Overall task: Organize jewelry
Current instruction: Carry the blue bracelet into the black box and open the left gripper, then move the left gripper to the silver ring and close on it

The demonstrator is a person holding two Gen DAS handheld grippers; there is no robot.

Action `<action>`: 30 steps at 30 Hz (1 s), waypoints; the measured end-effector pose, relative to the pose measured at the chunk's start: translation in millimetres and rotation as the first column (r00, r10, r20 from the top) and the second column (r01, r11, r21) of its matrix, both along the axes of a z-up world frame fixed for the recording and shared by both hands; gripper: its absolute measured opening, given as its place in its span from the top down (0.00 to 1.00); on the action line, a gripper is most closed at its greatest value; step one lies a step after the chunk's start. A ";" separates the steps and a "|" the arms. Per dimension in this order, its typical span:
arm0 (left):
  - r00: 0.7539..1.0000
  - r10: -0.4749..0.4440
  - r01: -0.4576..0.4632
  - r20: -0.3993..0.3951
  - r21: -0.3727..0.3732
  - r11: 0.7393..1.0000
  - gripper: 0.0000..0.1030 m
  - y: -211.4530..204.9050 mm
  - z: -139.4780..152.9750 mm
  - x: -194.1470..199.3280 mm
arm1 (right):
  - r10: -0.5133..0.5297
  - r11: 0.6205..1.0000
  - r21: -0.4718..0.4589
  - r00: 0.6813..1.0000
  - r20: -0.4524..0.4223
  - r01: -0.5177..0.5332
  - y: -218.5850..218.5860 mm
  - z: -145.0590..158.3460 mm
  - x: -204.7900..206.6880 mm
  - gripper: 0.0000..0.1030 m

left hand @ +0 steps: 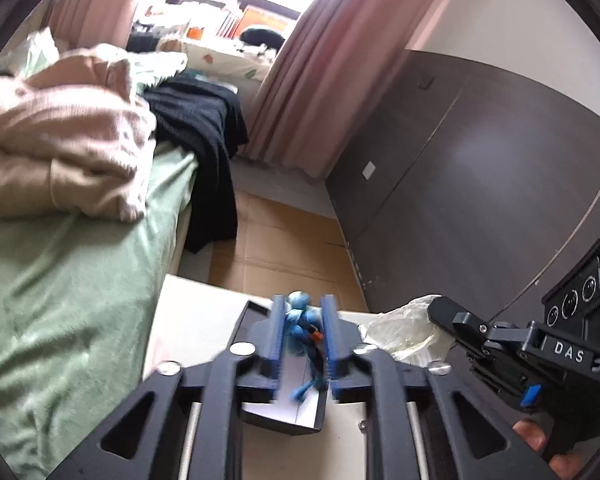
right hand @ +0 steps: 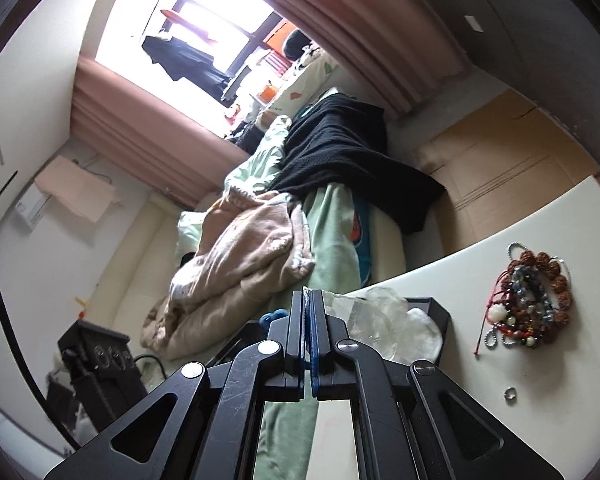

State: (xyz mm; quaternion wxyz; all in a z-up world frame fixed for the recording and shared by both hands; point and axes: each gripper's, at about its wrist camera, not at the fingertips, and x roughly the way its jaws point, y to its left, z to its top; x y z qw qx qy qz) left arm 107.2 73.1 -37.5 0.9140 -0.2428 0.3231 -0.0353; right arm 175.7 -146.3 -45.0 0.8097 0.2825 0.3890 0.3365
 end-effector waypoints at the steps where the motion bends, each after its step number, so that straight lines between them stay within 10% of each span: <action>1: 1.000 -0.004 0.004 -0.014 -0.022 1.000 0.54 1.7 -2.4 1.9 | 0.003 1.000 -0.002 1.000 -0.007 -0.003 1.2 -4.4 1.4 0.97; 4: 1.000 0.014 -0.014 -0.017 -0.028 0.999 0.32 7.2 -5.8 1.8 | 0.009 1.000 -0.007 1.000 -0.016 -0.009 6.0 -12.1 4.8 0.97; 13: 0.997 0.081 -0.081 0.000 -0.015 0.997 0.25 30.1 -5.3 -13.4 | 0.075 0.997 -0.020 0.996 -0.041 -0.076 37.3 -24.9 12.2 0.94; 14: 0.996 0.084 -0.084 -0.003 -0.012 0.996 0.25 31.7 -6.8 -12.0 | 0.081 0.996 -0.042 0.995 -0.054 -0.083 40.3 -28.0 13.6 0.89; 16: 0.997 0.076 -0.076 -0.009 -0.013 0.997 0.25 31.6 -9.4 -10.2 | 0.090 0.994 -0.059 0.993 -0.081 -0.094 40.1 -35.3 12.5 0.44; 19: 0.998 0.055 -0.055 -0.006 -0.010 0.998 0.25 26.8 -10.2 -8.9 | 0.019 0.996 -0.088 0.998 -0.052 -0.024 19.2 -36.5 3.3 0.20; 30: 0.998 -0.070 0.070 -0.009 0.027 0.997 0.25 -22.4 -15.5 4.3 | -0.182 0.970 -0.176 0.982 -0.056 0.170 -79.0 -33.8 4.5 0.20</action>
